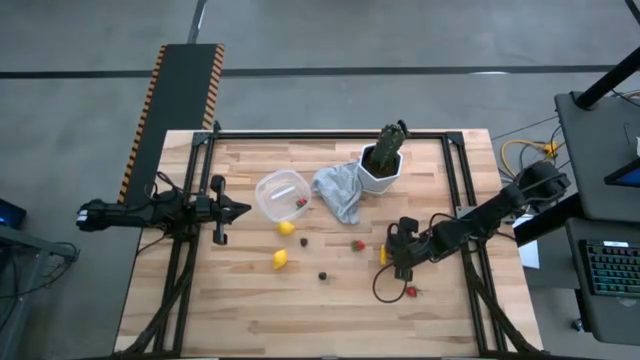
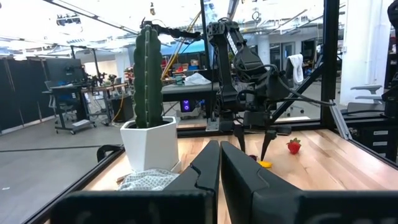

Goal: Pick and placing Produce into tupperware
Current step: Put the red cherry into the transparent container

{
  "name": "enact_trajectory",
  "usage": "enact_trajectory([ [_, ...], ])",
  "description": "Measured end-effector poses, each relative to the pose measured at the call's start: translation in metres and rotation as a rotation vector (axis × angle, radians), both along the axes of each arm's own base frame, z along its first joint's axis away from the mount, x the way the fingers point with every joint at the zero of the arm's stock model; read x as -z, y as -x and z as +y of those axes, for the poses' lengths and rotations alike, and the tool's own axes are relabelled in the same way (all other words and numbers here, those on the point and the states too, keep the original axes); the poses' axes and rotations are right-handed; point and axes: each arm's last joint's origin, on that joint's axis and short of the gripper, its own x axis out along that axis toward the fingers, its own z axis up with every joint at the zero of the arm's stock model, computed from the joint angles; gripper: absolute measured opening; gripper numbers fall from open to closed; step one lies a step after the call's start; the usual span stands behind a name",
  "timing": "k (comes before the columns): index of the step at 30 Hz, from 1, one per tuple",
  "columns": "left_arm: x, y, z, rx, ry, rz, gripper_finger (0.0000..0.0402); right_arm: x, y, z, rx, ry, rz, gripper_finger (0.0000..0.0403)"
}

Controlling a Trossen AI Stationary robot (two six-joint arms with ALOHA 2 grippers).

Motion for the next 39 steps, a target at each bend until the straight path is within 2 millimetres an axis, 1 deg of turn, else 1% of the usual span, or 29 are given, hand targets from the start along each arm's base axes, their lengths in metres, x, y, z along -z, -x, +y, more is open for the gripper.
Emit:
enact_trajectory([
  [20,0.0001,0.0000,0.0000,0.000,0.000,0.001,0.0000,0.0002,0.0002,-0.0003,0.003,0.007,0.001,0.0199],
  [24,0.0001,0.0000,0.0000,0.000,0.000,0.001,0.0000,0.0003,0.0003,-0.0004,0.002,0.008,0.003,0.0174],
  [34,0.0001,0.0000,0.0000,0.000,0.000,0.001,0.0000,0.0003,0.0003,-0.0005,0.000,0.011,0.002,0.0083],
  [39,0.0001,0.0000,0.0000,0.000,0.000,0.001,0.0000,0.0002,0.0003,-0.0005,0.001,0.011,0.002,0.0061],
])
